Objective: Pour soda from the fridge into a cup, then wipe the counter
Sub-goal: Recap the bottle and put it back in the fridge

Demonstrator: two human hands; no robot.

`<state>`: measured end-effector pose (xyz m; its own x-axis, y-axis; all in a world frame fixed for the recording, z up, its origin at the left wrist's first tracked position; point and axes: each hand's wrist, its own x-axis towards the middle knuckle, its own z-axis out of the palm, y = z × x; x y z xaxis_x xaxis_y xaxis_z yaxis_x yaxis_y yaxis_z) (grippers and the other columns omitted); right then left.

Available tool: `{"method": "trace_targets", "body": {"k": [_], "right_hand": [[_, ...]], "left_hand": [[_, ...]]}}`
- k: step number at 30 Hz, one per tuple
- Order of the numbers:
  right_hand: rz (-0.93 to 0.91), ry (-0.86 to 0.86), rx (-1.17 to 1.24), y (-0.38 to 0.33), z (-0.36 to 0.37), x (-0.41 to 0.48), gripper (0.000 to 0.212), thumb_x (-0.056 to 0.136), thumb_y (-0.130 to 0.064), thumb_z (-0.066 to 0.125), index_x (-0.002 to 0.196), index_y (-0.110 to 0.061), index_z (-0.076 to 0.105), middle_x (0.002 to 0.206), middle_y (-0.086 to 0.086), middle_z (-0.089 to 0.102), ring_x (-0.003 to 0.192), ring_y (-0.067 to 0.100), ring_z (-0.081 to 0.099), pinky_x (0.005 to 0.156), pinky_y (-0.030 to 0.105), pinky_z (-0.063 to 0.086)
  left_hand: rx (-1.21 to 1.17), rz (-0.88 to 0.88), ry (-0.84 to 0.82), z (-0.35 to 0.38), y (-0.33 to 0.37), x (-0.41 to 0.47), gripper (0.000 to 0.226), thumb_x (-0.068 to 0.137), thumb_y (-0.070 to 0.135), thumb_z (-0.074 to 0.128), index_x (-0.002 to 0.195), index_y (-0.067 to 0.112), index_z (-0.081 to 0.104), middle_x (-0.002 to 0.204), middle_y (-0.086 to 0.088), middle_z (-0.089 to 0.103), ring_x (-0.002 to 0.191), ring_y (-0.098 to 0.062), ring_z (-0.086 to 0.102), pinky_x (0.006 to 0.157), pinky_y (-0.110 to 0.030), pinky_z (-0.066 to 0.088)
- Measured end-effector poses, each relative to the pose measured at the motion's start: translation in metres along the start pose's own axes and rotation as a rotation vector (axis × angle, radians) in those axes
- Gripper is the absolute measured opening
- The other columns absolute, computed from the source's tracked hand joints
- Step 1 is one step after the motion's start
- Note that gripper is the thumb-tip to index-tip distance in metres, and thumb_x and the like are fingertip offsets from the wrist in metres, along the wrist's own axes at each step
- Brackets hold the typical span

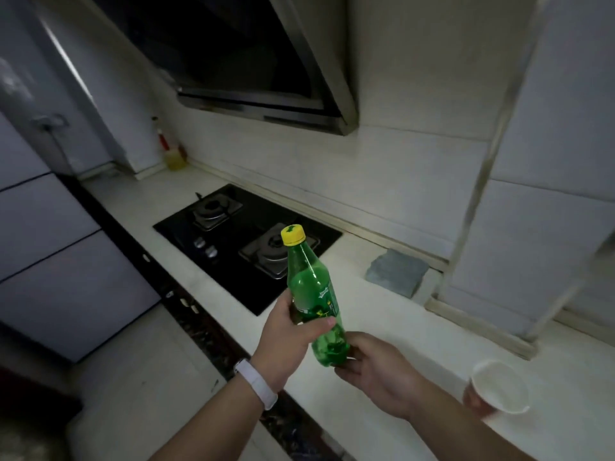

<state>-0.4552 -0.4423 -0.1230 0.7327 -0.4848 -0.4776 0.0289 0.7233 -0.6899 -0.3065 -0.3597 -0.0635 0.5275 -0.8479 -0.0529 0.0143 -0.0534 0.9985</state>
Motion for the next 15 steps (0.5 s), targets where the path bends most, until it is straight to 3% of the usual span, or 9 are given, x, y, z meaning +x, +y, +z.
{"method": "trace_targets", "body": {"k": [10,15], "right_hand": [[0.109,-0.15,-0.134,0.031,0.164,0.106,0.033,0.096,-0.017,0.054,0.124,-0.001,0.06,0.116,0.015,0.071,0.105,0.029,0.069,0.083,0.033,0.056],[0.163,-0.199,-0.176,0.065,0.244,0.149,0.034,0.096,-0.015,0.055,0.128,-0.001,0.056,0.122,0.018,0.068,0.107,0.032,0.068,0.094,0.041,0.052]], "left_hand": [[-0.09,0.028,0.19,-0.19,0.002,0.019,0.048,0.062,0.019,0.087,0.104,0.033,0.069,0.101,-0.002,0.077,0.093,-0.021,0.074,0.076,-0.028,0.058],[-0.129,0.034,0.296,-0.281,-0.005,0.013,0.054,0.063,0.018,0.086,0.113,0.026,0.066,0.106,-0.002,0.077,0.097,-0.02,0.073,0.076,-0.026,0.058]]}}
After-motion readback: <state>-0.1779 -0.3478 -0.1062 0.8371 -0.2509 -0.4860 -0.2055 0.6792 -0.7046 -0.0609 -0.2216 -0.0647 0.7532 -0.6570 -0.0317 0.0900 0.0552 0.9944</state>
